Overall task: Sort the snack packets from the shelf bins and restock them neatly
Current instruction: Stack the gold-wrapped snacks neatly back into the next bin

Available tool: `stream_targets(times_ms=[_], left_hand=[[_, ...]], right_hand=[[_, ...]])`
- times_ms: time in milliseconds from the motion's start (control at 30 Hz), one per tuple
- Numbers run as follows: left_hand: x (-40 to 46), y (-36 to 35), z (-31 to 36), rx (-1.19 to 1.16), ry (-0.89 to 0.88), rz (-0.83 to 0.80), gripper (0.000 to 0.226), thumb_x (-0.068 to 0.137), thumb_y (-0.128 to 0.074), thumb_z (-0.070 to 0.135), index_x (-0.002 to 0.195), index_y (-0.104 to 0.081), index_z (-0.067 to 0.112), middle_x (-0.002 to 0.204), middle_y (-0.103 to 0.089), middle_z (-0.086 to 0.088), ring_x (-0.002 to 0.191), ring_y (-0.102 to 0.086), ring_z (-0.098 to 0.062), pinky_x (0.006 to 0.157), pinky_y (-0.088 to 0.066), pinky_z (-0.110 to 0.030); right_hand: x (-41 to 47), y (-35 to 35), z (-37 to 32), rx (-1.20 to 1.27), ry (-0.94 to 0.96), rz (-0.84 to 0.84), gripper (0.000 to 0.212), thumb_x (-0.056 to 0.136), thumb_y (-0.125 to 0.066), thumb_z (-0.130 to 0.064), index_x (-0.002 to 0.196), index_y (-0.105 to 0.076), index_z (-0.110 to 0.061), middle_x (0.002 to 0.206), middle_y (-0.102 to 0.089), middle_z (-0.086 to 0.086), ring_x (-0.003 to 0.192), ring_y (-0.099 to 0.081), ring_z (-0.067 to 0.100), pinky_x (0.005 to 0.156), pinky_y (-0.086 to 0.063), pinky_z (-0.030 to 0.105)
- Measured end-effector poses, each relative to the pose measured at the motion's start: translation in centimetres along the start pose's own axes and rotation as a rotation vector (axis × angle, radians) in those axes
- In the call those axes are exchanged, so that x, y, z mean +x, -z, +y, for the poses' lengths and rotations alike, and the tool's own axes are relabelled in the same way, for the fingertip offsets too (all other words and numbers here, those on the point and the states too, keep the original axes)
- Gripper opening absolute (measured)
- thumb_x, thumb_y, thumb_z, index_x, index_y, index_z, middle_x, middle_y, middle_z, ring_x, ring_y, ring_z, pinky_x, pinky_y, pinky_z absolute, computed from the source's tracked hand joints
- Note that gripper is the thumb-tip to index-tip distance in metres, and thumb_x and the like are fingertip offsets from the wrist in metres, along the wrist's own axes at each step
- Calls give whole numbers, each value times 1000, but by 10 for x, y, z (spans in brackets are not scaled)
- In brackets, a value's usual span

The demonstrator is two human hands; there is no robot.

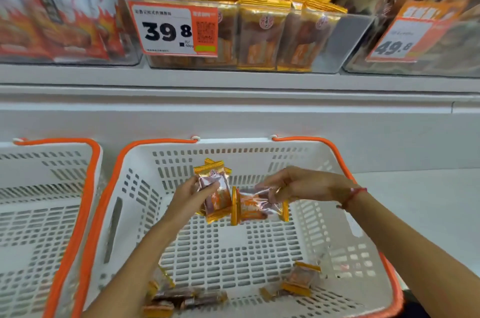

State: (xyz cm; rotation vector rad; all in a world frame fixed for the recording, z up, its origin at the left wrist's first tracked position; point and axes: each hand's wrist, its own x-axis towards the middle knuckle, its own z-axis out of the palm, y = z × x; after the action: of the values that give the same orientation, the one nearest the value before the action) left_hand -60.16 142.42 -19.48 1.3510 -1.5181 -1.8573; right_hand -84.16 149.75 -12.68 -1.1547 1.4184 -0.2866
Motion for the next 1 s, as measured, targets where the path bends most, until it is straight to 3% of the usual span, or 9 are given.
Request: stream_targets(times_ms=[100, 200, 300, 367, 433, 533, 700, 867, 1000], left_hand=[[-10, 4, 25, 23, 6, -73, 19, 90, -65, 34, 108, -62, 27, 103, -70, 6, 93, -66, -7, 93, -51, -29], [-16, 2, 46, -48, 41, -78, 24, 84, -71, 31, 105, -64, 20, 92, -75, -1, 91, -69, -23, 96, -50, -48], [-17, -6, 61, -130, 53, -84, 14, 94, -57, 28, 94, -65, 17, 77, -71, -4, 73, -68, -23, 82, -54, -45], [-21, -11, 72, -158, 62, -66, 23, 98, -49, 28, 91, -66, 14, 71, -71, -6, 65, -68, -21, 77, -54, -42], [-21, -17, 80, -117, 80, -63, 32, 100, -45, 30, 100, -69, 10, 88, -73, -16, 76, -68, -29, 77, -57, -36], [-31, -24, 94, -81, 79, -121, 37, 102, -40, 31, 109, -66, 6, 99, -68, -22, 80, -65, -33, 60, -52, -22], [-18, -25, 100, -2, 112, -212, 39, 85, -64, 41, 113, -68, 13, 103, -73, -8, 93, -71, -22, 87, -52, -39], [-21, -37, 108, -143, 114, -97, 37, 95, -53, 44, 82, -76, 19, 80, -74, -5, 76, -68, -24, 72, -52, -37], [-35, -57, 120, -390, 33, -43, 50, 99, -36, 49, 114, -66, 12, 94, -73, -12, 83, -70, -26, 79, -57, -40]], right_hand=[[-22, 5, -36, 106, 122, 18, 38, 87, -69, -11, 123, -66, -23, 119, -67, 15, 116, -53, 49, 101, -43, 52], [-33, 5, -55, 66, 150, 115, 41, 83, -71, -5, 119, -67, -23, 113, -70, 10, 106, -65, 33, 96, -48, 44], [-37, -1, -68, 104, 212, 241, 29, 84, -70, -6, 110, -71, -18, 115, -68, 20, 97, -66, 21, 91, -51, 39], [-40, -1, -73, 167, 265, 342, 26, 87, -67, -4, 112, -68, -11, 98, -73, 12, 80, -65, 15, 68, -52, 25], [-44, -1, -78, 120, 307, 429, 23, 87, -66, -1, 109, -65, -9, 77, -68, 1, 67, -57, 12, 56, -44, 21], [-50, -2, -92, -149, 393, 452, 17, 91, -62, -4, 107, -64, -10, 81, -65, -4, 73, -61, 9, 70, -51, 27], [-51, -1, -111, -617, 389, 346, 28, 96, -54, -8, 123, -59, -8, 113, -63, 4, 98, -56, 15, 84, -38, 19], [-39, 1, -105, -375, 429, 718, 43, 81, -76, -13, 121, -63, -16, 98, -70, -3, 85, -61, 5, 65, -36, 2], [-26, -11, -104, -196, 472, 886, 52, 78, -79, -22, 125, -58, -23, 110, -68, -5, 99, -60, 5, 68, -37, 3]])
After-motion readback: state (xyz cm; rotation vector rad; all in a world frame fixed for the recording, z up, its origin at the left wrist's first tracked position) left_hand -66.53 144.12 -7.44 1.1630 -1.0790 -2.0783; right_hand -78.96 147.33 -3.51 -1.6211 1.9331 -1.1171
